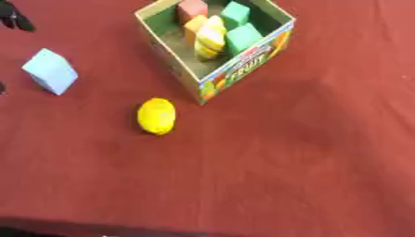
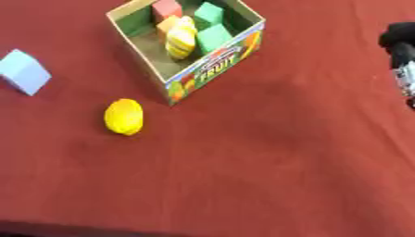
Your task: Pick up objects on the table and place them in the box.
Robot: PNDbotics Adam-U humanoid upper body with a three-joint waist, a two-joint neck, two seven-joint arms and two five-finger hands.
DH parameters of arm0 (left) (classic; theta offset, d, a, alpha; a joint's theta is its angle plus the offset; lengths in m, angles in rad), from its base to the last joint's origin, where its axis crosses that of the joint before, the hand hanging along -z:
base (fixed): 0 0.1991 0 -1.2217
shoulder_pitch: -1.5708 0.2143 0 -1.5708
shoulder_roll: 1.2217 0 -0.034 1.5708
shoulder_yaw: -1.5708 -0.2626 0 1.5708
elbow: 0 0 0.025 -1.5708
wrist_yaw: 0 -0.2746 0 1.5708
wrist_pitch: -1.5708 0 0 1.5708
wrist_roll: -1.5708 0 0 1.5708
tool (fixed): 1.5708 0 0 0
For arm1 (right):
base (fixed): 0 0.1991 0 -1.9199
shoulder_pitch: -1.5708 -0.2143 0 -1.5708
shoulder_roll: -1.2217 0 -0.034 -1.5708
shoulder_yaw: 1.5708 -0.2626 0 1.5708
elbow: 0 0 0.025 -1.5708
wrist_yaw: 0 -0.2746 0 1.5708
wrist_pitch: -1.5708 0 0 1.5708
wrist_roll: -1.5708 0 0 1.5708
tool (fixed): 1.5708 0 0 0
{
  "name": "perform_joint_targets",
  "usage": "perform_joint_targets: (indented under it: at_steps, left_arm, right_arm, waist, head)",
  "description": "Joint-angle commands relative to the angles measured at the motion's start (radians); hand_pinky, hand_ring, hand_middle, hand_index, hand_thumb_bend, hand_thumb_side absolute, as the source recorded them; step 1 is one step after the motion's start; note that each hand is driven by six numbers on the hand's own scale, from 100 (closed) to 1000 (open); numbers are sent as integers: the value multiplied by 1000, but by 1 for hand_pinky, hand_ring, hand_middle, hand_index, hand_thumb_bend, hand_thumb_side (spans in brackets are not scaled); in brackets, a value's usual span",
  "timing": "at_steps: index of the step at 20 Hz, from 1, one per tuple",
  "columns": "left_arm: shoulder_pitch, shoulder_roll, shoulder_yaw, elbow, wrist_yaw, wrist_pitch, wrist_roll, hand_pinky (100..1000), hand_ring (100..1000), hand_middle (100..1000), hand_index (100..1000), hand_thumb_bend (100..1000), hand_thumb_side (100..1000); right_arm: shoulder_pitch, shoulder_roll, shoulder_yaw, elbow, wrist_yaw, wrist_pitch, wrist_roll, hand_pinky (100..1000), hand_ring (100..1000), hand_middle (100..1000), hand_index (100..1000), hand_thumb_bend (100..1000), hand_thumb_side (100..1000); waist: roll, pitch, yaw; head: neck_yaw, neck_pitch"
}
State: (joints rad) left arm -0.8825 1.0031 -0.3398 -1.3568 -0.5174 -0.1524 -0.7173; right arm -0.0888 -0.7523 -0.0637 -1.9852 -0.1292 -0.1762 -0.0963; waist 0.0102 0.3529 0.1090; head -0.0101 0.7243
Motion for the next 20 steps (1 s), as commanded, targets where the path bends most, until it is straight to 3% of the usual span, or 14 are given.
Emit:
perform_joint_targets:
  at_steps: [1,12,20]
  left_arm:
    - [-45,-15,-8,53,-24,-27,-3,861,832,786,875,751,137]
    - [-112,-116,-7,227,-140,-86,0,854,829,777,848,784,100]
    - [-122,-148,28,312,-170,-88,26,843,816,784,857,739,100]
  right_arm:
    - [-14,-19,-15,-15,-12,-10,4,813,779,712,798,100,553]
    - [-36,6,-19,-15,-24,-21,7,802,772,705,791,100,553]
    - [-53,28,-19,-15,-35,-16,8,798,767,699,788,100,553]
  waist:
    - [-2,-17,-4]
    - [-23,-6,-20]
    - [-35,8,-30]
  head:
    - [8,-14]
    - [41,-30]
    - [53,-46]
